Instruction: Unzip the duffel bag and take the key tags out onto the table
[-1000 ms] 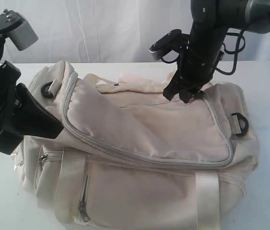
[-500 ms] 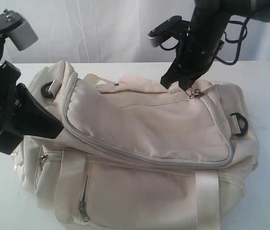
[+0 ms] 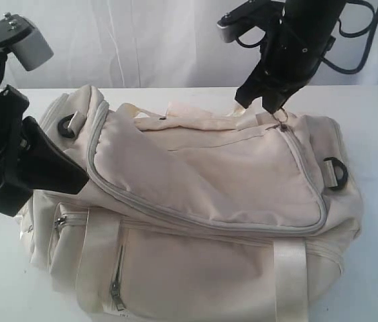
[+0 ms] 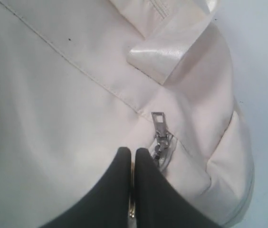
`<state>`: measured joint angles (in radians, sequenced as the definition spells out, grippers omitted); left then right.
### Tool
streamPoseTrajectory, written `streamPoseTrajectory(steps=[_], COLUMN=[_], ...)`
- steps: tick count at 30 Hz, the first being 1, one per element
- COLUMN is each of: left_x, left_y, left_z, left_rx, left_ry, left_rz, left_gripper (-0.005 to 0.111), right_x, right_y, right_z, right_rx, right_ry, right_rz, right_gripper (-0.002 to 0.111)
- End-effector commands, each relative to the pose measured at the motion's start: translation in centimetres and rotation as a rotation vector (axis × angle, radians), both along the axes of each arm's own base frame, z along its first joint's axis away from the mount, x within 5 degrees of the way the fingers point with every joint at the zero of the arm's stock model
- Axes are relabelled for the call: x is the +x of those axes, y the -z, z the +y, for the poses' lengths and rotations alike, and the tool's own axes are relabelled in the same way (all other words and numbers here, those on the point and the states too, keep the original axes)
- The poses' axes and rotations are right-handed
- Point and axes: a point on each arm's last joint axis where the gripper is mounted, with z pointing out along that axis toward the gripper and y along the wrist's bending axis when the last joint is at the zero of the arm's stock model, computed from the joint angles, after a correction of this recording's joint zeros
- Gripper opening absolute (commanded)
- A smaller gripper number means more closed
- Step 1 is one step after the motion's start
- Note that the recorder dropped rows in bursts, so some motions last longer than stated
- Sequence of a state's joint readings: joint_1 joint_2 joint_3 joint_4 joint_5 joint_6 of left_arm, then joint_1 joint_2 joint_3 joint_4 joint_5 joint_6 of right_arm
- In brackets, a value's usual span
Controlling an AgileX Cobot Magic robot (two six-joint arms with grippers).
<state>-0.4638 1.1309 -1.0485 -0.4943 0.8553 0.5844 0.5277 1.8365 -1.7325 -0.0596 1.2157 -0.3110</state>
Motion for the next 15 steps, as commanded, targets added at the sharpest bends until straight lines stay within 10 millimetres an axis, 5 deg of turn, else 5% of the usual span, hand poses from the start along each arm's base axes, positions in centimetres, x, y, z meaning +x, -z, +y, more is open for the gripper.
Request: streamPoseTrajectory(steps=[1,15], left_x=[-0.3,-0.2], left_y=[0.0,0.0], left_z=[-0.1,-0.1], left_rx=[-0.015,-0.016], left_ry=[0.008,0.006], left_rz=[0.019,0.016], left_gripper=[0.0,0.0], right_x=[-1.0,-3.8], right_y=[-0.4,0.3], right_z=[-0.6,-2.5], right_rx=[0.006,-0.037], right_ry=[0.03,0.062], right_rz=[0.01,0.049], right_gripper=[0.0,0.0])
